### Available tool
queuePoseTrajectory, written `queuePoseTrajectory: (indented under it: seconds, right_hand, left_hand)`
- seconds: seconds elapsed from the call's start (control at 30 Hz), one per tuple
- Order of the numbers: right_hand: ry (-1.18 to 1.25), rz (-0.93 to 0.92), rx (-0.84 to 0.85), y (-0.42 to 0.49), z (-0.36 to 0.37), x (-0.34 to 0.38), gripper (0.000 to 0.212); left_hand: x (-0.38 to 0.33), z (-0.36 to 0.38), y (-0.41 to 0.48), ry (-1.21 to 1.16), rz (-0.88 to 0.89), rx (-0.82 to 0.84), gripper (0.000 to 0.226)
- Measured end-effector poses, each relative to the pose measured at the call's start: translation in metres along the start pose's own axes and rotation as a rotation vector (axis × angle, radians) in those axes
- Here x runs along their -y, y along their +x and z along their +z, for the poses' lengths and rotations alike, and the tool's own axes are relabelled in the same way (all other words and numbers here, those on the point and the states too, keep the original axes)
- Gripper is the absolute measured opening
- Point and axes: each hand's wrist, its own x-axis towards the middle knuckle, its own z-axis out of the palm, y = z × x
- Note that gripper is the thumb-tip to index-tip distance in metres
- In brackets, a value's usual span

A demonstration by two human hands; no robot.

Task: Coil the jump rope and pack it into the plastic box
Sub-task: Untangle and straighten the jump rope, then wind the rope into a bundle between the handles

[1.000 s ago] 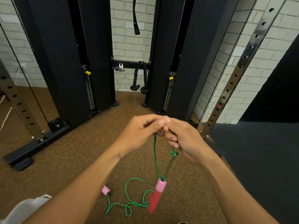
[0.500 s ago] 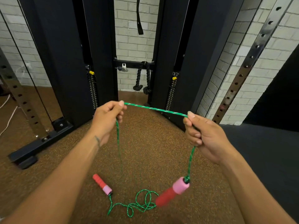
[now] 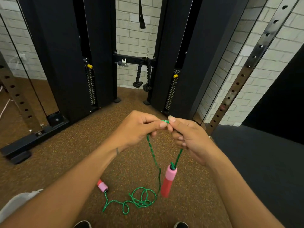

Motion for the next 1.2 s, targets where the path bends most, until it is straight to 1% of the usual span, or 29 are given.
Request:
queuePoseTrajectory:
  seconds: [0.07,0.17,0.2,0.23,0.3,0.37,0.4,0.43,0.47,0.5,0.53,0.57,0.6,0.67,0.7,0.77,0.8,0.9,0.93,0.97,1.0,1.03,1.07,1.1,1.13,1.2]
  right_hand:
    - [-0.035,0.013,-0.015,-0.002,-0.007,-0.002,0.035]
    - [0.027,0.025,-0.102,-0.003,-0.025,-0.003,0.035]
    - [0.058,0.015,-0.116,-0.004,-0.031,-0.003,0.035]
    - [0.072,0.005,-0.116,-0.005,-0.034,-0.003,0.034]
    - [0.06,0.006,-0.091,-0.005,-0.033,-0.004,0.035]
    - [0.099,0.011,-0.075,-0.004,-0.027,-0.006,0.036]
    - [0.153,0.002,-0.075,-0.004,-0.024,-0.006,0.036]
    - [0.214,-0.019,-0.08,-0.004,-0.023,-0.005,0.037]
    - [0.271,-0.053,-0.092,-0.004,-0.022,-0.004,0.038]
    - [0.326,-0.094,-0.106,-0.004,-0.022,-0.003,0.039]
    - [0.38,-0.135,-0.113,-0.004,-0.021,-0.001,0.037]
    - [0.436,-0.17,-0.112,-0.003,-0.021,0.0,0.035]
    - [0.487,-0.198,-0.099,-0.003,-0.019,0.001,0.033]
    - [0.554,-0.229,-0.051,-0.002,-0.014,0.001,0.031]
    - [0.573,-0.239,-0.024,-0.002,-0.01,0.002,0.03]
    - [0.601,-0.255,0.034,-0.001,-0.001,0.0,0.03]
    - [0.611,-0.263,0.054,0.0,0.004,0.0,0.03]
    - [0.63,-0.286,0.072,0.002,0.01,-0.002,0.028]
    - [0.63,-0.289,0.067,0.001,0.008,-0.002,0.028]
    - [0.612,-0.293,0.051,0.0,0.004,-0.001,0.028]
    - [0.578,-0.293,0.02,0.0,0.0,-0.001,0.029]
    - [0.531,-0.288,-0.02,-0.001,-0.004,-0.001,0.03]
    - [0.481,-0.272,-0.068,-0.001,-0.008,-0.002,0.03]
    - [0.436,-0.244,-0.114,-0.001,-0.011,-0.004,0.026]
    - [0.39,-0.206,-0.152,0.0,-0.013,-0.005,0.021]
    - [0.283,-0.115,-0.185,0.001,-0.014,-0.006,0.017]
  left_hand:
    - [0.003,-0.006,0.001,0.017,-0.042,-0.08,0.028]
    - [0.006,-0.025,0.004,-0.159,-0.12,-0.349,0.027]
    - [0.008,-0.032,0.004,-0.194,-0.144,-0.414,0.027]
    - [0.01,-0.036,0.004,-0.205,-0.168,-0.445,0.027]
    - [0.015,-0.038,0.003,-0.204,-0.214,-0.454,0.028]
    - [0.013,-0.036,0.001,-0.286,-0.238,-0.406,0.03]
    - [0.012,-0.038,-0.001,-0.376,-0.242,-0.34,0.032]
    - [0.01,-0.041,-0.004,-0.472,-0.242,-0.233,0.036]
    - [0.008,-0.045,-0.007,-0.551,-0.245,-0.09,0.042]
    - [0.006,-0.048,-0.01,-0.573,-0.262,0.072,0.05]
    - [0.005,-0.047,-0.013,-0.544,-0.29,0.222,0.055]
    - [0.005,-0.042,-0.013,-0.468,-0.314,0.334,0.055]
    - [0.007,-0.034,-0.012,-0.351,-0.326,0.38,0.048]
    - [0.01,-0.015,-0.007,-0.131,-0.275,0.314,0.037]
    - [0.011,-0.005,-0.005,-0.109,-0.221,0.282,0.041]
    - [0.011,0.014,-0.003,-0.18,-0.125,0.287,0.053]
    - [0.012,0.024,-0.004,-0.213,-0.088,0.297,0.051]
    - [0.012,0.044,-0.002,-0.212,-0.028,0.207,0.033]
    - [0.012,0.045,-0.001,-0.244,-0.024,0.185,0.028]
    - [0.011,0.044,-0.001,-0.288,-0.029,0.178,0.024]
    - [0.009,0.039,0.0,-0.315,-0.042,0.177,0.026]
    - [0.009,0.033,0.001,-0.3,-0.057,0.17,0.032]
    - [0.008,0.027,0.001,-0.213,-0.056,0.154,0.038]
    - [0.01,0.02,0.001,-0.099,-0.045,0.133,0.038]
    - [0.011,0.016,0.001,-0.013,-0.033,0.125,0.033]
    - [0.013,0.01,0.001,0.017,-0.059,0.133,0.028]
